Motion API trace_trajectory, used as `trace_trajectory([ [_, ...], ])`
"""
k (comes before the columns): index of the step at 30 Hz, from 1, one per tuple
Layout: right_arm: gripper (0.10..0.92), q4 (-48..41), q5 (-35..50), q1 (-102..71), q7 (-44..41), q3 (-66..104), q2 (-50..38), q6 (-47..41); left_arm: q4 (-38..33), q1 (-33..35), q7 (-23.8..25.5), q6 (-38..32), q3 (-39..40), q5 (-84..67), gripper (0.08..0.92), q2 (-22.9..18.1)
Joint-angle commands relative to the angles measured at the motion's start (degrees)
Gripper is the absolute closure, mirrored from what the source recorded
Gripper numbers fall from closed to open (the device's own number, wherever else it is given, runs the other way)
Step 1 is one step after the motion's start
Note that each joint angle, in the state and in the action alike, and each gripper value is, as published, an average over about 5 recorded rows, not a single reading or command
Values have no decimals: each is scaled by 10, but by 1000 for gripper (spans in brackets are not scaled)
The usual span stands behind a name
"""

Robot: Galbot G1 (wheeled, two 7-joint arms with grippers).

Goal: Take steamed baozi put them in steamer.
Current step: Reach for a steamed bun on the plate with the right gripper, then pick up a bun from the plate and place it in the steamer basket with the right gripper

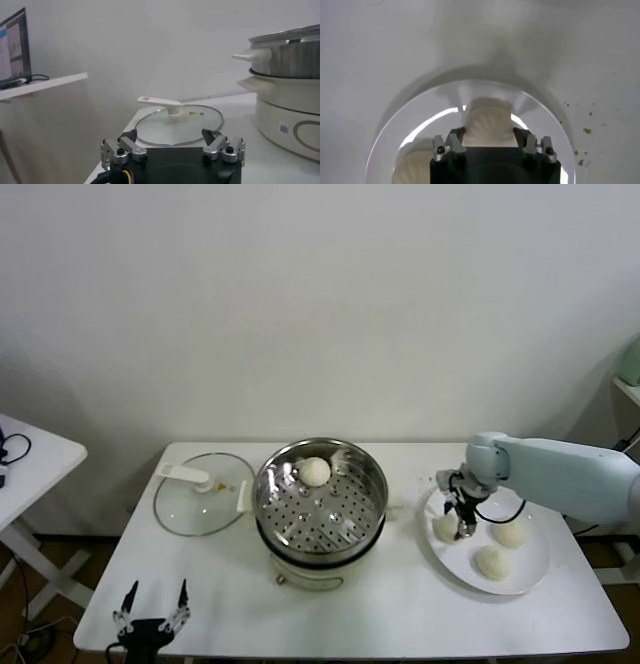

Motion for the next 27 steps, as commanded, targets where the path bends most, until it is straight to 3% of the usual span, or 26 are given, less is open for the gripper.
trace_trajectory([
  [1, 378, -1, -11, -1, -4, 8, -2, -1, -2, 1, -1, -1, 1, 0, 177, -1],
  [11, 493, 57, 19, 96, -18, -49, -15, 5, -6, 6, -3, -4, 3, 3, 177, -1],
  [27, 499, 257, 206, 478, -47, -182, 47, 7, -18, 9, -3, -3, 5, 5, 177, 7],
])
